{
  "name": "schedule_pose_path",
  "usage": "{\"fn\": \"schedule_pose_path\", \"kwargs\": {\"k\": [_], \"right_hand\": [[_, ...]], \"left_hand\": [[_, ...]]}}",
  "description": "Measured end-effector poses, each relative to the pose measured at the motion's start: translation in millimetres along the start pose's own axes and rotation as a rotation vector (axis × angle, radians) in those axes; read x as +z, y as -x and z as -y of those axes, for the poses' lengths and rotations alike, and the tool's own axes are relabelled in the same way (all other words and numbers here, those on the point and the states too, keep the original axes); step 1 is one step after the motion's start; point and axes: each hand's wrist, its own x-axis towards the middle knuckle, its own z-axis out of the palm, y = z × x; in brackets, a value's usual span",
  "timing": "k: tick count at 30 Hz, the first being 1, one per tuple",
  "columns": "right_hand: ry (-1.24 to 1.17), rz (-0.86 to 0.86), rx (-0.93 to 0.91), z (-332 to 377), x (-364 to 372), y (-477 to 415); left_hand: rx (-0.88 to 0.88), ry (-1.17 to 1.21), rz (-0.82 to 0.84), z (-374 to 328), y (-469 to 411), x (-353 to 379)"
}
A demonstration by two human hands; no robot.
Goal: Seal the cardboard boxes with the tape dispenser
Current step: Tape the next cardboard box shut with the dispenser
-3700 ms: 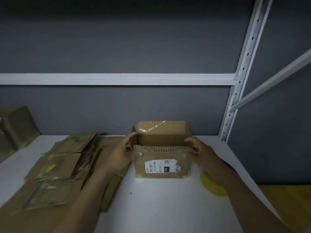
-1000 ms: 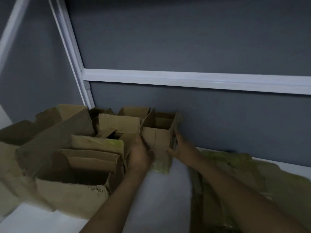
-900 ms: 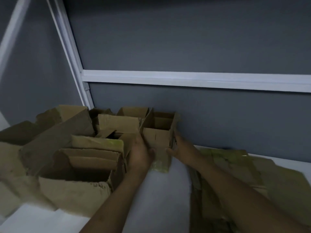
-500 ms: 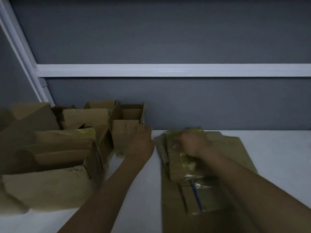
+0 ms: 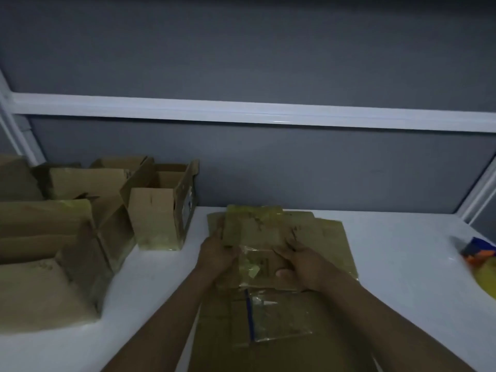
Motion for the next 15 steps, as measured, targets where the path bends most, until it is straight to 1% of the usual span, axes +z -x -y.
{"fn": "schedule_pose_path", "kwargs": {"k": [3, 4, 6, 8, 11, 15], "right_hand": [[-0.078, -0.045, -0.048, -5.4, 10.3, 5.7], [-0.109, -0.058, -0.064, -7.8, 10.8, 7.6], [-0.177, -0.085, -0.093, -12.3, 10.4, 10.5], [-0.267, -0.121, -0.103, -12.2, 7.7, 13.4], [-0.435, -0.275, -0.063, -5.2, -9.6, 17.8], [-0.757, -0.449, 0.010, -1.2, -50.1, 28.1]], "left_hand": [[-0.164, 0.251, -0.093, -0.9, -0.6, 2.8], [-0.216, 0.339, -0.094, -5.5, 2.5, 1.9], [-0.244, 0.457, -0.079, -15.2, 9.1, 1.0], [-0.220, 0.555, -0.052, -27.1, 13.2, -1.2], [-0.150, 0.667, 0.013, -57.3, 15.1, -8.6], [0.021, 0.644, 0.093, -108.2, 8.8, -8.7]]}}
